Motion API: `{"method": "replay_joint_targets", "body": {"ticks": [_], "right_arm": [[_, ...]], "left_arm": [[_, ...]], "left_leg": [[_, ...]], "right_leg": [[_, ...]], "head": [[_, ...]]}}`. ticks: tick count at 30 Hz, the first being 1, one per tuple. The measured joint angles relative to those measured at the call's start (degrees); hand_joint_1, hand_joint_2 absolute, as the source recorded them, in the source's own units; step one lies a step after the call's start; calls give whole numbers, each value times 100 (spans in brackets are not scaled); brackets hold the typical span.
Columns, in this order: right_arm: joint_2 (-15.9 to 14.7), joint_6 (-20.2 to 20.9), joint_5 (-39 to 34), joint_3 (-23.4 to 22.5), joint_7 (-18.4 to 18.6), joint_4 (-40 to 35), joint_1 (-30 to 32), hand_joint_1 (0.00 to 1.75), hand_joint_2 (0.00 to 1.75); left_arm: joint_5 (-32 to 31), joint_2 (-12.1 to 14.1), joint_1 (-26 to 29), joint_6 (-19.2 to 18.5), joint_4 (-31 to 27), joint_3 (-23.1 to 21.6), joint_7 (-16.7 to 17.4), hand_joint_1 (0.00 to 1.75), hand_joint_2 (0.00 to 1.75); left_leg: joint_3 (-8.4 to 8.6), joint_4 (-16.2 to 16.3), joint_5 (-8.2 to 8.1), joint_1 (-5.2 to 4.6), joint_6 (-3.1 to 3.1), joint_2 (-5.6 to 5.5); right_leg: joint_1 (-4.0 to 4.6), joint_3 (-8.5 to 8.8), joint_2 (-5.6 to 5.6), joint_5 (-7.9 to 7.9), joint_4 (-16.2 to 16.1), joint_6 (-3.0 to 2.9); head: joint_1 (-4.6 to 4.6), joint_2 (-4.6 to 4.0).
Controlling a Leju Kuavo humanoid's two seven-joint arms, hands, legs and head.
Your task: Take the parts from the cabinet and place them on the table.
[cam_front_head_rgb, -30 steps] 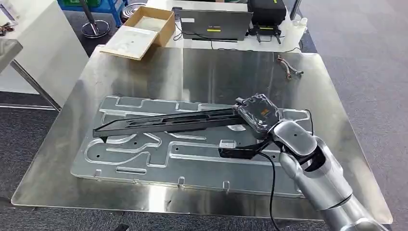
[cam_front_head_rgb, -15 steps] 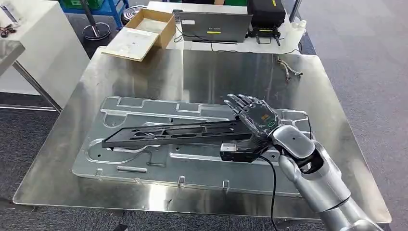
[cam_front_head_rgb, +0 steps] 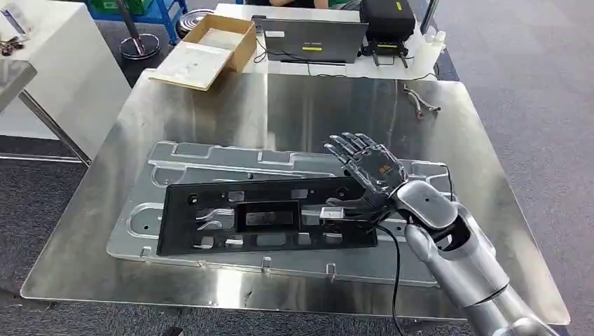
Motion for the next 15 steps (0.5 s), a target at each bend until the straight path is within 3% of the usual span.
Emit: {"method": "replay_joint_targets", "body": {"ticks": [1,2,3,4,5,6,7,9,10,11,13,14,15], "right_arm": [[2,0,0,0,0,9,13,0,0],[2,0,-2,0,-2,17,15,0,0],[4,0,-2,0,0,20,8,0,0],[4,0,-2,0,0,20,0,0,0],[6,-2,-9,0,-2,20,-6,0,0],[22,-2,-15,0,-2,22,-18,0,0],[28,-4,-20,0,-2,20,-19,0,0],[28,-4,-20,4,-2,22,-19,0,0],[28,-4,-20,7,-2,22,-18,0,0],[28,-4,-20,7,-2,22,-29,0,0],[28,-4,-22,11,-2,20,-40,0,0],[-2,-4,-24,11,-7,22,-35,0,0],[-7,-4,-28,13,-4,22,-34,0,0]], "left_arm": [[0,0,5,0,0,0,0,0,0],[0,0,8,-2,0,0,0,0,0],[2,0,8,-6,0,0,0,0,0],[2,0,6,-13,0,0,0,0,0],[7,-2,5,-15,0,0,0,0,0],[9,4,5,-15,2,0,0,0,0],[9,2,6,-15,0,0,0,0,0],[11,2,9,-15,2,0,-2,0,0],[11,4,16,-15,0,0,-2,0,0],[15,4,17,-15,0,0,-2,0,0],[20,0,15,-17,0,0,0,0,0],[28,0,10,-22,0,0,-2,0,0],[39,0,12,-22,0,0,-2,0,0]], "left_leg": [[-10,13,1,4,-2,2],[-21,33,4,14,-8,1],[-37,61,1,25,-19,0],[-55,100,-6,42,-48,-1],[-77,148,-16,51,-79,-6],[-125,168,-9,37,-137,-13],[-137,178,13,32,-180,-18],[-163,167,75,29,-273,-17],[-180,152,108,37,-323,-25],[-215,207,37,67,-348,-12],[-384,604,-418,64,-375,15],[-566,1175,-830,71,-394,29],[-681,1595,-1064,67,-406,31]], "right_leg": [[-27,-88,-2,25,164,18],[-58,-48,-3,183,68,40],[-88,108,-4,434,-257,55],[-111,374,-11,719,-786,71],[-133,624,-34,877,-1266,88],[-89,697,-43,749,-1401,87],[-59,636,-3,837,-1357,27],[-35,583,7,835,-1362,-26],[-42,556,3,876,-1382,-87],[-80,515,-27,937,-1412,-165],[-59,432,-45,1008,-1411,-243],[-39,354,-57,1062,-1407,-268],[-20,290,-66,1108,-1403,-281]], "head": [[0,0],[0,0],[0,0],[0,0],[0,0],[2,0],[-4,0],[-2,0],[-2,0],[0,0],[0,0],[-2,0],[-2,0]]}}
